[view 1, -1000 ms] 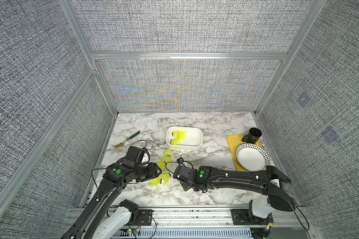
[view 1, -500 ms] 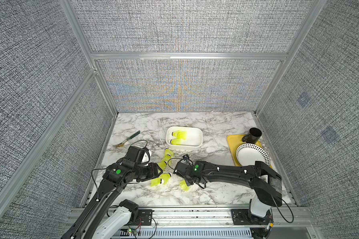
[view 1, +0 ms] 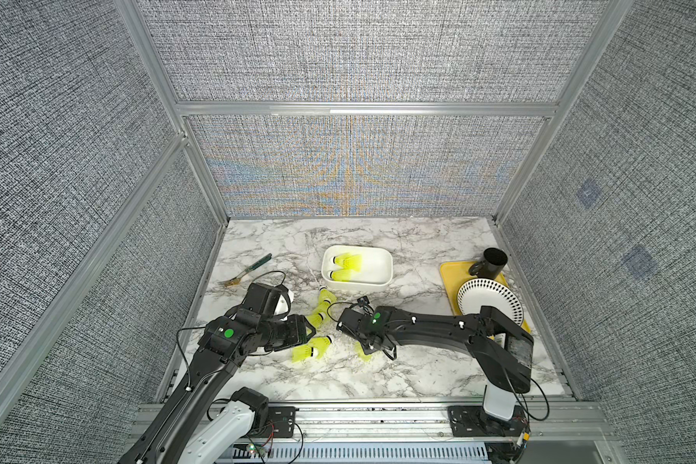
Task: Put the shuttlecocks into the storage box
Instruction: Pick up the shuttlecock at the center of the board.
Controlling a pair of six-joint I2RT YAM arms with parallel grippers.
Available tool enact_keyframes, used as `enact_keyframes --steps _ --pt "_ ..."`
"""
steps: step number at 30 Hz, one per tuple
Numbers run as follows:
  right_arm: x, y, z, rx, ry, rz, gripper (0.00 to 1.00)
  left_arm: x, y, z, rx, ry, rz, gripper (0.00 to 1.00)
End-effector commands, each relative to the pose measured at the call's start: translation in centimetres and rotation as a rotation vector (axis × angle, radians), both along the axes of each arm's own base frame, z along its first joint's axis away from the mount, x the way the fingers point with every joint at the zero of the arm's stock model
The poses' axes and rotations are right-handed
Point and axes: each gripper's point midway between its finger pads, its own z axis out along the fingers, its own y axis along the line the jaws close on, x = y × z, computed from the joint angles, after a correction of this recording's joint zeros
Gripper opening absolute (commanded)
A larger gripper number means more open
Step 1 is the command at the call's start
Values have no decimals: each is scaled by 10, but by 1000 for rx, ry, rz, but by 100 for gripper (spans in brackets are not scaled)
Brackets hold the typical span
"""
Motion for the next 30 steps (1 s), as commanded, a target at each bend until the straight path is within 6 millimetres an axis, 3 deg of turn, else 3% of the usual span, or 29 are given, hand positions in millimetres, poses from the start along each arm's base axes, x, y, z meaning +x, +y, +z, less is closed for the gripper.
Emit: enact_keyframes --steps 1,8,21,30 --pt "5 -14 2 -68 -21 -13 11 1 -2 4 -10 -17 -15 57" --pt "13 -20 17 -85 -69 -29 0 3 -3 5 -9 -23 -15 57" --pt "27 -37 40 -120 -125 -62 0 12 -8 5 -20 -28 -14 57" --pt "48 -41 55 -70 -137 -105 0 17 -15 4 -42 -18 -31 57"
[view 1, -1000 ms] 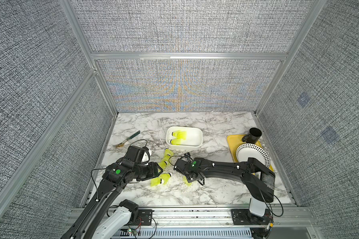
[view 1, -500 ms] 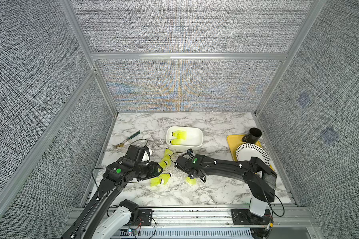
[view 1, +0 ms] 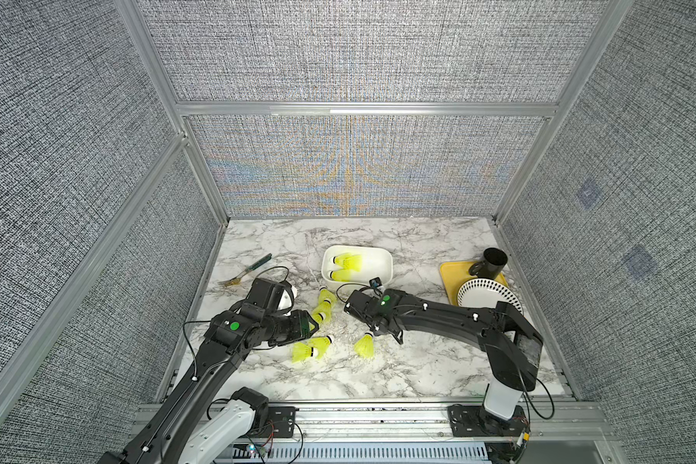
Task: Put the shuttlecocks into the storage box
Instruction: Pick up the shuttlecock at the center of the board, then place the shuttlecock in the storage box.
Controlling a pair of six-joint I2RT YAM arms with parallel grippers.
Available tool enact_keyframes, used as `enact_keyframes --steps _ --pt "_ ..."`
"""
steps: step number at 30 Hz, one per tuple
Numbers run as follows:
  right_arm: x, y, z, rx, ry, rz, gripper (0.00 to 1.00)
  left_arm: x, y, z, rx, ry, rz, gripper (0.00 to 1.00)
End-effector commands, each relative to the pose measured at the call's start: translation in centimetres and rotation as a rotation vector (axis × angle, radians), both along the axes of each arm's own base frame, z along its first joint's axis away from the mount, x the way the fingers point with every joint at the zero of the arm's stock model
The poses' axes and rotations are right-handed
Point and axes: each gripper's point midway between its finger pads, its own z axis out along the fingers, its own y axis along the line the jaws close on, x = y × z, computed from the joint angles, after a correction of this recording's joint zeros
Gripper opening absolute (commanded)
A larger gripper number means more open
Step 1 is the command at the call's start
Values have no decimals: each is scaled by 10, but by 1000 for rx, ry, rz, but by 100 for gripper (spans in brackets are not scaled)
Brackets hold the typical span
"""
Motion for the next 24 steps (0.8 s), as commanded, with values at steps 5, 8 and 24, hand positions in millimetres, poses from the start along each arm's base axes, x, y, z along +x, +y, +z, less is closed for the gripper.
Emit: enact_keyframes --steps 5,8,24 --pt "17 5 25 142 -14 -3 0 10 -17 11 -76 -28 -43 57" --pt "26 16 38 295 0 8 0 16 -23 18 -97 -45 -49 57" --pt "109 54 87 867 -1 40 0 59 -43 26 -136 -85 -15 57"
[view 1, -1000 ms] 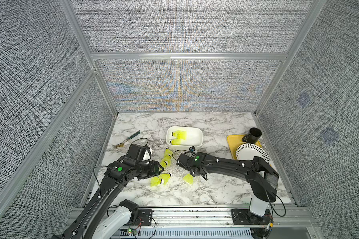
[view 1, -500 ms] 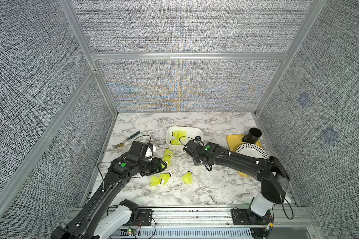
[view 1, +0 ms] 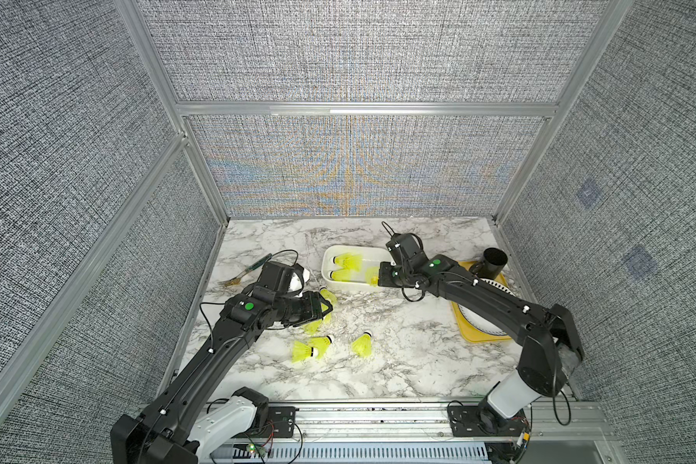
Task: Put the shuttlecocks into the storage box
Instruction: Place the shuttlecock in the storage box.
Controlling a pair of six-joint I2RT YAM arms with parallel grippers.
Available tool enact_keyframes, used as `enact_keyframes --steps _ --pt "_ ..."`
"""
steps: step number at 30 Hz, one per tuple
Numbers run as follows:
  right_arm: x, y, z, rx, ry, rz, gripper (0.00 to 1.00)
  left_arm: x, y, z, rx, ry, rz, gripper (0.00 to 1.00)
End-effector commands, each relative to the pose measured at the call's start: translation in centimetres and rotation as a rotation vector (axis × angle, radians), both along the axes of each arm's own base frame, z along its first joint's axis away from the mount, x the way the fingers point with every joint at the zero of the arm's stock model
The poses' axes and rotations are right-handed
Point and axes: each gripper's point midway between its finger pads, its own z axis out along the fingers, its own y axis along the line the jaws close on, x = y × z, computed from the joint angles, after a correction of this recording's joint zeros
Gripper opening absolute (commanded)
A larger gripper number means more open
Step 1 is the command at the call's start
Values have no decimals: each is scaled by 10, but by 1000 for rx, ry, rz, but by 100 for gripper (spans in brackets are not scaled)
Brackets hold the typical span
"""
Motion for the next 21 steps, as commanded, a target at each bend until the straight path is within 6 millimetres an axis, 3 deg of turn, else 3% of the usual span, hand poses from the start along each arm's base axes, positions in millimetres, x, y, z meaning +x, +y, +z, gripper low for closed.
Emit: enact_keyframes --steps 1,5,8,21 --pt "16 27 10 142 -7 75 0 15 -6 7 -18 -36 15 57" --pt "34 39 4 220 11 108 0 26 -10 3 -26 -32 36 57" --pt "41 46 -12 237 46 121 0 34 -13 1 -25 -35 36 56" --pt "53 59 -54 301 124 141 0 43 -17 2 -15 -38 33 56"
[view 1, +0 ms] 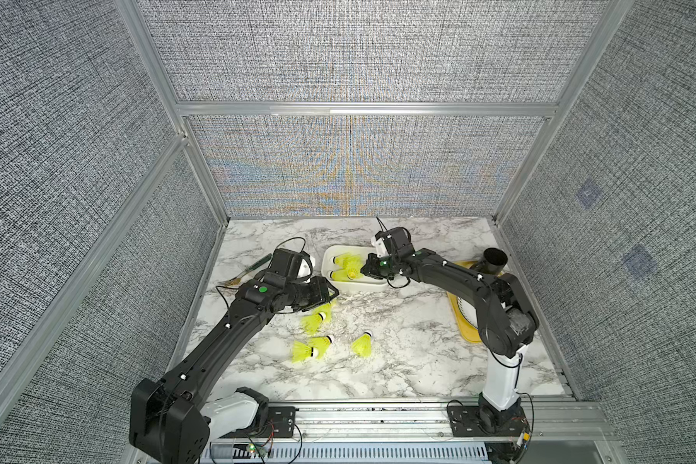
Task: Put the shuttlecocks into the storage box
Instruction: Place the shuttlecock in the storage box.
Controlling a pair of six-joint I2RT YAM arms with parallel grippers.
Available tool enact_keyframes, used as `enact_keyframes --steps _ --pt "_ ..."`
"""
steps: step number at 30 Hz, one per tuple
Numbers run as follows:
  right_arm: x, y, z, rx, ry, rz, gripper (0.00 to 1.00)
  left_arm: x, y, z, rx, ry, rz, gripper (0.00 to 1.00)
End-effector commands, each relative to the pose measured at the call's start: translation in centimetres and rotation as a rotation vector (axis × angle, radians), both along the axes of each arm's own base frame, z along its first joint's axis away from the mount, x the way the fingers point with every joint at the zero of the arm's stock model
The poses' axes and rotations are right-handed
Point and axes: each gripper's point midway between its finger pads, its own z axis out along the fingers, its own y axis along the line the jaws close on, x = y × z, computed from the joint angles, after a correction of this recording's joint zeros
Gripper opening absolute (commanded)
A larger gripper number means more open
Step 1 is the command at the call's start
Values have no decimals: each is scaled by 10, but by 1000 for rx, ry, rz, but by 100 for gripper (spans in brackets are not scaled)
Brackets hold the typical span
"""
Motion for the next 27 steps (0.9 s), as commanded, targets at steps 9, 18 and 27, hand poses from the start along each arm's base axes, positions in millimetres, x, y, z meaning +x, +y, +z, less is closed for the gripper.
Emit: enact_keyframes --steps 9,18,27 --pt "11 11 -15 89 28 -4 0 1 0 3 4 -13 -2 57" --pt "17 17 -22 191 50 -15 0 0 0 -2 7 1 -6 56" --pt "17 20 -31 232 76 -24 0 9 -17 -2 -25 -17 -35 56"
